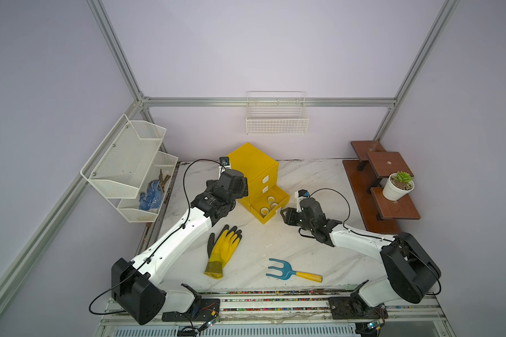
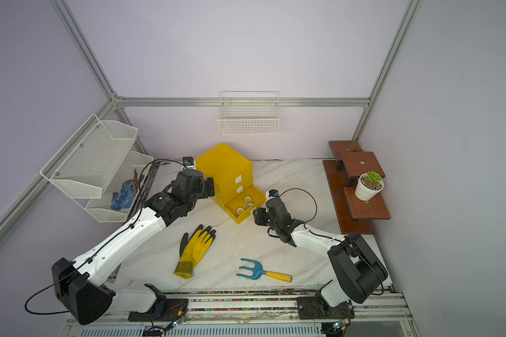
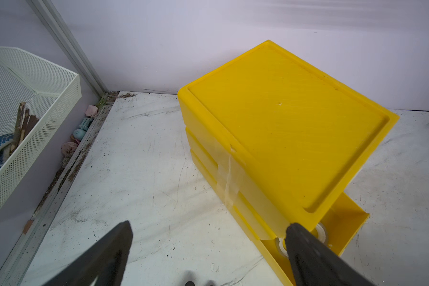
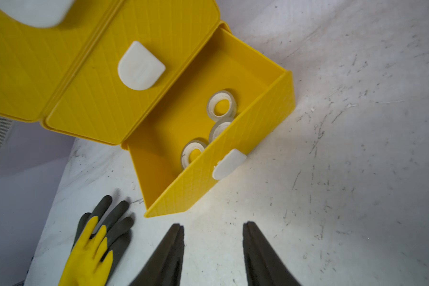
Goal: Place the transparent tape into the drawer according to color
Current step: Close the drawer in the storage box.
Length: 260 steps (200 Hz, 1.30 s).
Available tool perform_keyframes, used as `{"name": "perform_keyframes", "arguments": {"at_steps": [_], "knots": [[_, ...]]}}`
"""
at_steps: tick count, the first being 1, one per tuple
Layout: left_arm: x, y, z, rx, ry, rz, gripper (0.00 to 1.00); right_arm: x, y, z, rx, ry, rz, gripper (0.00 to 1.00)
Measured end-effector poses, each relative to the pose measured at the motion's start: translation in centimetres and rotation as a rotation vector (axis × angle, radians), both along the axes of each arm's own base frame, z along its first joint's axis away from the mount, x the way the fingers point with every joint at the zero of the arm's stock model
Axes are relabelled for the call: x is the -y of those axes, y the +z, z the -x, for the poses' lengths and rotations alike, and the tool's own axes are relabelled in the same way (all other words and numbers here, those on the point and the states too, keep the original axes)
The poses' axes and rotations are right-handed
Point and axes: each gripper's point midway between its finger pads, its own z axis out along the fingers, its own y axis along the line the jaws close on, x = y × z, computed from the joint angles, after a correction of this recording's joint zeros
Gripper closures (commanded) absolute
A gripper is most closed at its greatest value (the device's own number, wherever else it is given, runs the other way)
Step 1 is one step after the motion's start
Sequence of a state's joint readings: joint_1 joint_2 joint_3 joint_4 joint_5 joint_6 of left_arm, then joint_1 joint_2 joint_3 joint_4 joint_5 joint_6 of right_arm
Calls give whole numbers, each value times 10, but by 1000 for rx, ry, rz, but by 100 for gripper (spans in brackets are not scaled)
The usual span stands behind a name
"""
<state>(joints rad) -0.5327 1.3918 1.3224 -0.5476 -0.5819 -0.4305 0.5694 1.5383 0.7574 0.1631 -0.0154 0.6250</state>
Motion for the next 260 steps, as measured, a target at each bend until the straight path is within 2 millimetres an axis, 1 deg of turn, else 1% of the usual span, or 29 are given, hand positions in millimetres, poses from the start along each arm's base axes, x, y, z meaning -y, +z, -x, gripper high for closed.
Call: {"name": "perform_keyframes", "arguments": {"at_steps": [32, 55, 78, 97, 117, 209, 260], "knots": [[1, -2, -20, -1, 24, 6, 0, 2, -28, -8, -66, -24, 29, 58], [2, -15, -33, -28, 38, -8, 0, 0, -36, -13, -86, -31, 35, 58], [1, -32, -41, -63, 50, -22, 0, -1, -36, -19, -85, -37, 31, 58], [2, -31, -47, -54, 58, -8, 0, -4, -37, -27, -85, -40, 28, 58], [4, -32, -49, -56, 55, -3, 0, -9, -38, -37, -85, -35, 24, 59], [7, -35, -52, -58, 41, 8, 0, -53, -34, -80, -46, 61, -57, 58], [10, -37, -54, -58, 36, 17, 0, -75, -34, -96, -37, 110, -100, 58]]}}
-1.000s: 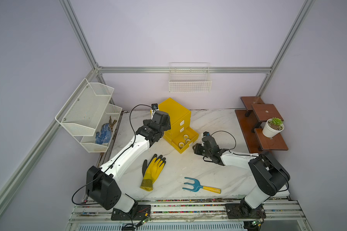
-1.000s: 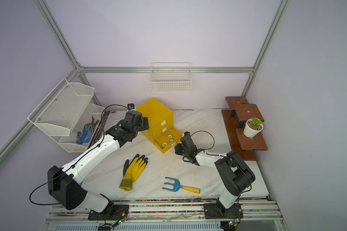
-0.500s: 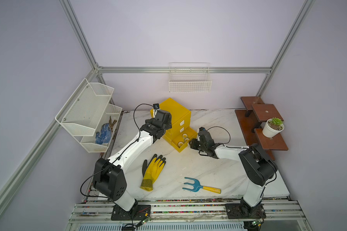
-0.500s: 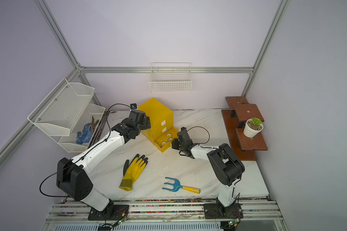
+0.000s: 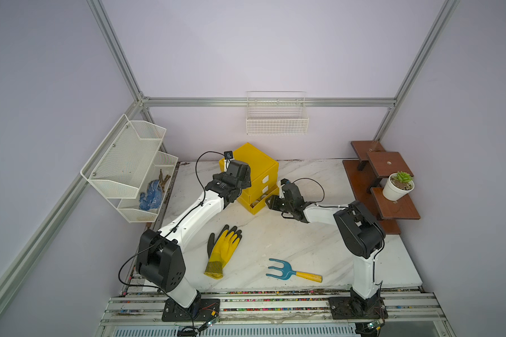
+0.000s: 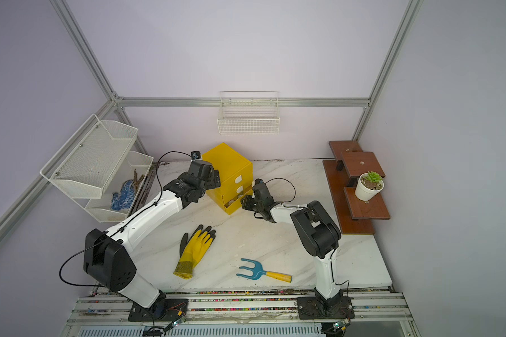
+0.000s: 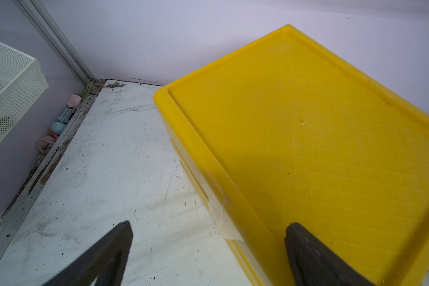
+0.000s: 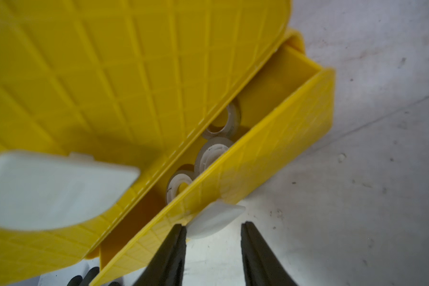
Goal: Place the transparent tape into the drawer according to color
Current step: Close the drawer in the storage box.
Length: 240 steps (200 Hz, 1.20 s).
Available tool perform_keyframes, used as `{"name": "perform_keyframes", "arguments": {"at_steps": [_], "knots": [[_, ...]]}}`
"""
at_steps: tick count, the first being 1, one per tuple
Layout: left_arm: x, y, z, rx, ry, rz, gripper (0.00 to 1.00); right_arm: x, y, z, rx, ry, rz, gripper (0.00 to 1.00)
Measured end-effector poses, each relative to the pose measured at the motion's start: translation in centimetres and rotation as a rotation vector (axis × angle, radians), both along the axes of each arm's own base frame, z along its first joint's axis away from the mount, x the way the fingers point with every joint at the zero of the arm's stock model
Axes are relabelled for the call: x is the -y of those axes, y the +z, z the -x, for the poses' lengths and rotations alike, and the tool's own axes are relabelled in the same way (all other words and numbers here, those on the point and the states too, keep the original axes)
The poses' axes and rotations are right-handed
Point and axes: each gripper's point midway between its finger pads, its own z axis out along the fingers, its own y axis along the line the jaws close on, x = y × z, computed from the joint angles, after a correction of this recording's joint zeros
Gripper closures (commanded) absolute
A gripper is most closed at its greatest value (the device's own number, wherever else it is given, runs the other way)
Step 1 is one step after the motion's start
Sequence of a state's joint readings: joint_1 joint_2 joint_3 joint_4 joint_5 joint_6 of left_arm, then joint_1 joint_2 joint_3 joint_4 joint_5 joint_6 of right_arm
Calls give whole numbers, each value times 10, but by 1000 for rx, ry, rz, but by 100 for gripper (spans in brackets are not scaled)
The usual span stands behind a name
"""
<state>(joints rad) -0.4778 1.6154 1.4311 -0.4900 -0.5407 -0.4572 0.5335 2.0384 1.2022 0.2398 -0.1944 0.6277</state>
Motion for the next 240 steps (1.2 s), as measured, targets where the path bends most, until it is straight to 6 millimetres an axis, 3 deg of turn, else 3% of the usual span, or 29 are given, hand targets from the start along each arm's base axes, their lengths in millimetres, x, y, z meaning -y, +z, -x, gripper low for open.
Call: {"name": "perform_keyframes", "arguments": {"at_steps": [98, 135, 164, 168, 195, 224, 240], "knots": [[3, -2, -1, -4, -5, 22, 0, -11, -3, -6, 1, 31, -30, 51], [3, -1, 0, -4, -6, 21, 0, 2, -1, 14, -12, 22, -21, 41], [-1, 6, 9, -13, -9, 19, 0, 18, 25, 37, 17, 8, -38, 35], [-2, 7, 11, -15, -9, 18, 0, 21, 31, 40, 26, 6, -42, 30], [-14, 35, 31, 32, -2, 34, 0, 34, 62, 58, 91, -6, -69, 27], [-42, 72, 65, 140, 41, 32, 0, 47, 83, 74, 143, -20, -81, 25], [-60, 79, 80, 185, 74, 3, 0, 54, 90, 80, 166, -28, -79, 23]]}}
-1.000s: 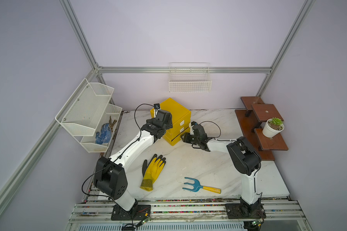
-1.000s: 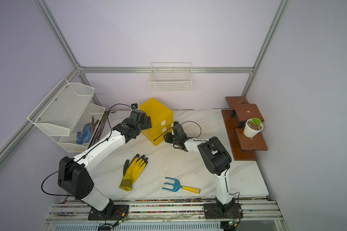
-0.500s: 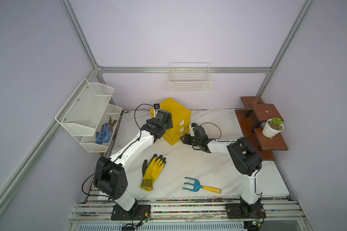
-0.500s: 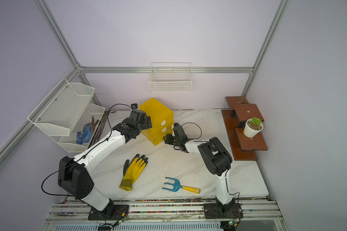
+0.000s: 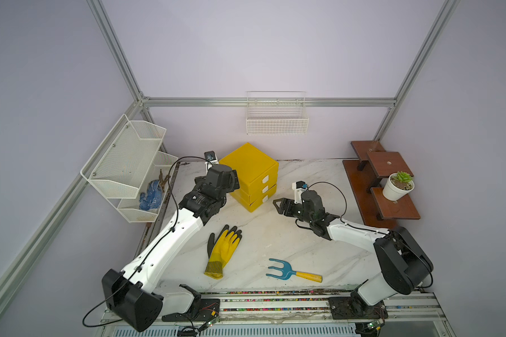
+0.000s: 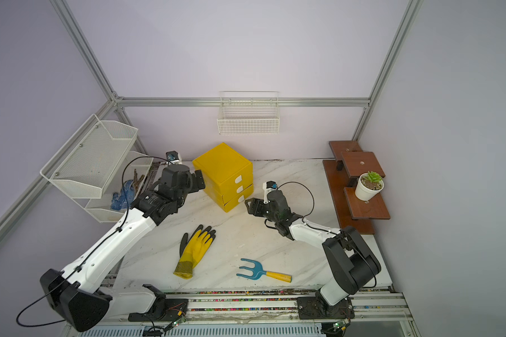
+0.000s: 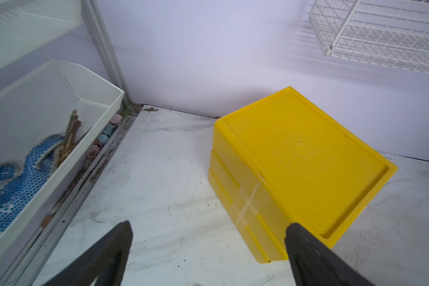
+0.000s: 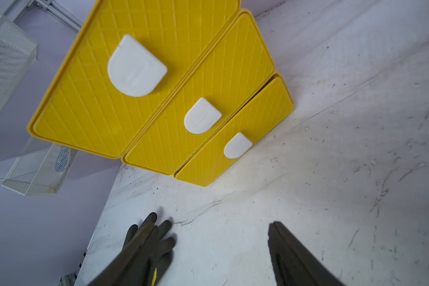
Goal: Place the transparent tape into the drawer according to color
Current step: Close the drawer in the storage box.
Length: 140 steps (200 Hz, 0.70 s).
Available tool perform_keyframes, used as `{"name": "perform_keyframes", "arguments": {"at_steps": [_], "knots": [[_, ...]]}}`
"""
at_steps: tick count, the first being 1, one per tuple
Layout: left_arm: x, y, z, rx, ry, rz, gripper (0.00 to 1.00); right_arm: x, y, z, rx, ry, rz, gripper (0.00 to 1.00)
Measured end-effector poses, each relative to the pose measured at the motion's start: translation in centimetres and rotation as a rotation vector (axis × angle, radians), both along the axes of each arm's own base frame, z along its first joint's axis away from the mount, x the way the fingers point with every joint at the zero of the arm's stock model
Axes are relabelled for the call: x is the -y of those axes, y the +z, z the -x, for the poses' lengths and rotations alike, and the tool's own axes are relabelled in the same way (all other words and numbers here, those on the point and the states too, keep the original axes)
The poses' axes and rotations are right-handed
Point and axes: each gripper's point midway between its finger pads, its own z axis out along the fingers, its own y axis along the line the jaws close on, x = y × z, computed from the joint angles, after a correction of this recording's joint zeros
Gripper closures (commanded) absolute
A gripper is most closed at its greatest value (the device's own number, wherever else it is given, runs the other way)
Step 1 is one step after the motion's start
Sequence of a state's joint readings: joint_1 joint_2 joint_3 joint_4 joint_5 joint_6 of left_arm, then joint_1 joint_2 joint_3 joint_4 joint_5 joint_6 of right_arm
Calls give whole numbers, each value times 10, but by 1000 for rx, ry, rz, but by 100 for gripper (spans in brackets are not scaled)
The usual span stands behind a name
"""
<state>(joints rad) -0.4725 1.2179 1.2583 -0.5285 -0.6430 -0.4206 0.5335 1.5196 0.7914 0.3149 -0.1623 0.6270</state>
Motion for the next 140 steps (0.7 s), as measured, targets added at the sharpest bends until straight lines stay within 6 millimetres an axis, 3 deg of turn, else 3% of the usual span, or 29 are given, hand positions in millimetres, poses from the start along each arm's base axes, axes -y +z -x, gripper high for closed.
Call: {"name": "perform_keyframes", "arguments": {"at_steps": [24, 57, 62, 71, 102, 140], "knots": [[-23, -18, 10, 16, 53, -83, 0, 6, 16, 5, 50, -11, -3, 18], [-45, -86, 11, -95, 66, -207, 0, 16, 30, 3, 110, -49, 10, 13], [-47, -94, 11, -108, 64, -216, 0, 17, 31, 3, 117, -54, 13, 2], [-51, -108, 9, -132, 58, -242, 0, 19, 33, 3, 128, -64, 17, 0], [-73, -134, 1, -152, 91, -278, 0, 28, 40, 2, 169, -103, 31, 0], [-118, -161, 1, -148, 193, -261, 0, 39, 51, 2, 215, -151, 44, 0]]}}
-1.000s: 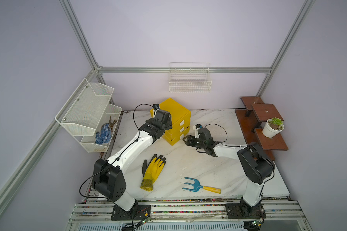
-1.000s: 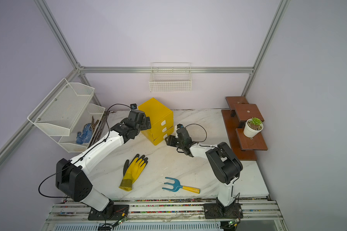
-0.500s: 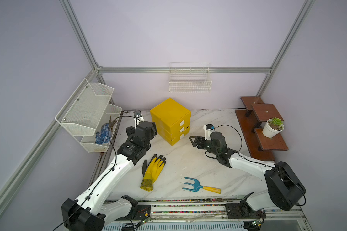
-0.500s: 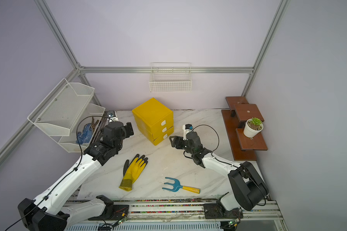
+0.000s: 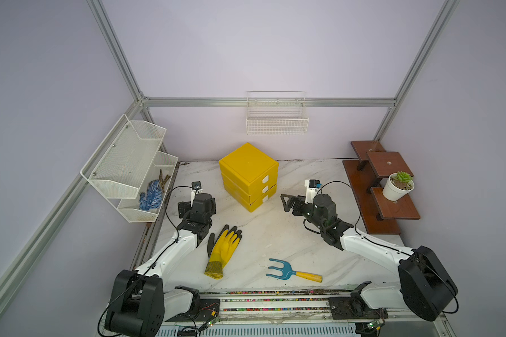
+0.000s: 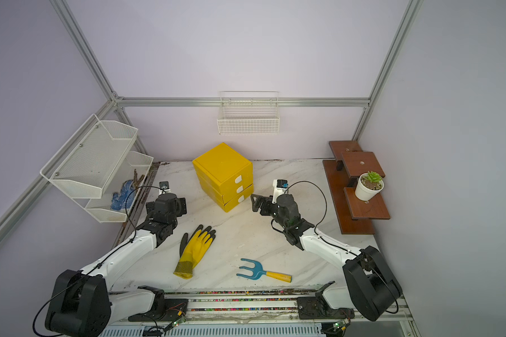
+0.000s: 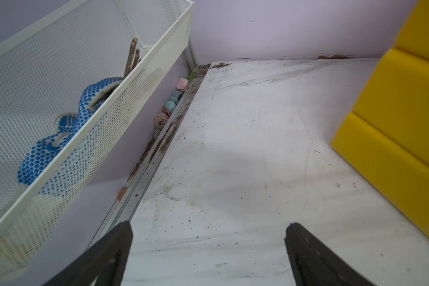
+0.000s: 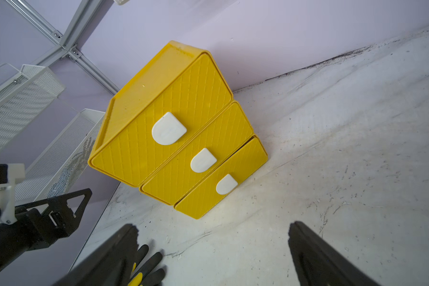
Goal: Place the transparent tape into the drawer according to color
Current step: Close the drawer in the storage box.
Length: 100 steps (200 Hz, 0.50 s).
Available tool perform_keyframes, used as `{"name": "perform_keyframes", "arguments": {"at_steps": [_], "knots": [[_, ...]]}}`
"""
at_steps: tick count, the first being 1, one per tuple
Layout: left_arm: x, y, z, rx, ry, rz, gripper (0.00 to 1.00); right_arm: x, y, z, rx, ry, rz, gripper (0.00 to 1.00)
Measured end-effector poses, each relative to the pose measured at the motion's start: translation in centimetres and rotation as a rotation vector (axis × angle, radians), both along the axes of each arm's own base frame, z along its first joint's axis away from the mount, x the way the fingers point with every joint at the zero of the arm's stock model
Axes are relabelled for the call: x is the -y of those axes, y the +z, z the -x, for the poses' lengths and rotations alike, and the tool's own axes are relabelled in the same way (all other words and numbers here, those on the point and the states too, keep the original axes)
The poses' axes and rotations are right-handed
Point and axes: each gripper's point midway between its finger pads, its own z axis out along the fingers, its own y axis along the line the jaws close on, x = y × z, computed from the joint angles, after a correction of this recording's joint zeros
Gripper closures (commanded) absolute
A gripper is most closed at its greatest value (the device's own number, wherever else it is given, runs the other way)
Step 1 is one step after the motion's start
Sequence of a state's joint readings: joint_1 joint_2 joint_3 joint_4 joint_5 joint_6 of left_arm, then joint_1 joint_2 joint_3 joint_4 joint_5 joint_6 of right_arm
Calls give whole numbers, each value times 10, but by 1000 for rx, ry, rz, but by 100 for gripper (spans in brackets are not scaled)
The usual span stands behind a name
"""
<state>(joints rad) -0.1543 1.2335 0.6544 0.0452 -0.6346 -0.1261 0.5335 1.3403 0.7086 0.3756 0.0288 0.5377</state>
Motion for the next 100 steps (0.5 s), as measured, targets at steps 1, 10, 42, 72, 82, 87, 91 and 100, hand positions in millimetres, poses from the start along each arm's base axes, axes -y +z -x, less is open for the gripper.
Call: {"name": "perform_keyframes", "arguments": {"at_steps": [1, 10, 42, 72, 82, 87, 91, 100], "knots": [[-1, -1, 0, 0, 4, -1, 0, 0, 0, 0, 0, -1, 0, 0], [-9, -8, 2, 1, 22, -4, 0, 2, 1, 0, 5, -8, 2, 0], [-21, -26, 7, 53, 41, -7, 0, 6, 4, -2, 19, -32, 10, 0], [-19, -41, 2, 101, 24, -6, 0, 8, 4, -3, 23, -42, 15, 0], [-19, -44, 0, 122, 23, -3, 0, 8, 4, -4, 25, -45, 18, 0], [-19, -45, -1, 132, 22, -2, 0, 9, 4, -4, 26, -47, 21, 0], [-19, -46, -1, 137, 22, -2, 0, 9, 4, -4, 26, -48, 22, 0], [-18, -47, -2, 152, 19, 0, 0, 10, 2, -4, 26, -53, 28, 0]]}}
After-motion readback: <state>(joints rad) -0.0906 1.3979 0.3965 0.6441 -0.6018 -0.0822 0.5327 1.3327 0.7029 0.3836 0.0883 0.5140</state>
